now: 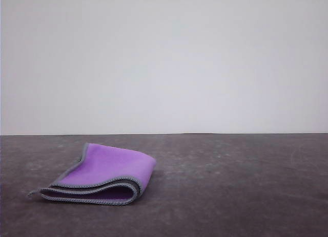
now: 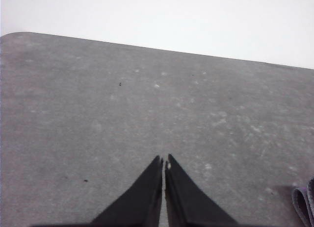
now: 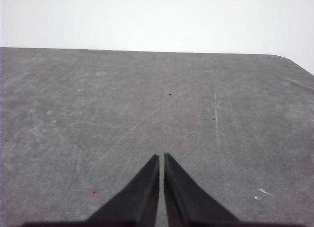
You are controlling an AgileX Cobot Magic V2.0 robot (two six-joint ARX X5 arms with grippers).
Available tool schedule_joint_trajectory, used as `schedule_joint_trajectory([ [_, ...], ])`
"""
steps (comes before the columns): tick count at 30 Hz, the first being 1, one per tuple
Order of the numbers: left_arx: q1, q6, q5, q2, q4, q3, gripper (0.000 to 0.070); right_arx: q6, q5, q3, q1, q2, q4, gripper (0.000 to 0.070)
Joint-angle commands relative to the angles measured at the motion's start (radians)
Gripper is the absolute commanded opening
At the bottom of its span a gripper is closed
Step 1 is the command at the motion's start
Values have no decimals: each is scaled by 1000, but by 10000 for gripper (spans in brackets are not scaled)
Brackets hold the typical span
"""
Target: Fold clothes
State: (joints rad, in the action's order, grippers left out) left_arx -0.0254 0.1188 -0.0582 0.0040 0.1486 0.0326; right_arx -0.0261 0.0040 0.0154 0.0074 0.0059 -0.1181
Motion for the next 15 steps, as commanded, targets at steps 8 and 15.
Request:
schedule_joint_trajectory([
  [8, 0, -10, -1, -1, -11, -19, 0, 0, 4, -3, 1, -2, 13, 14],
  [15, 0, -10, -1, -1, -11, -19, 0, 0, 4, -3, 1, -2, 13, 14],
])
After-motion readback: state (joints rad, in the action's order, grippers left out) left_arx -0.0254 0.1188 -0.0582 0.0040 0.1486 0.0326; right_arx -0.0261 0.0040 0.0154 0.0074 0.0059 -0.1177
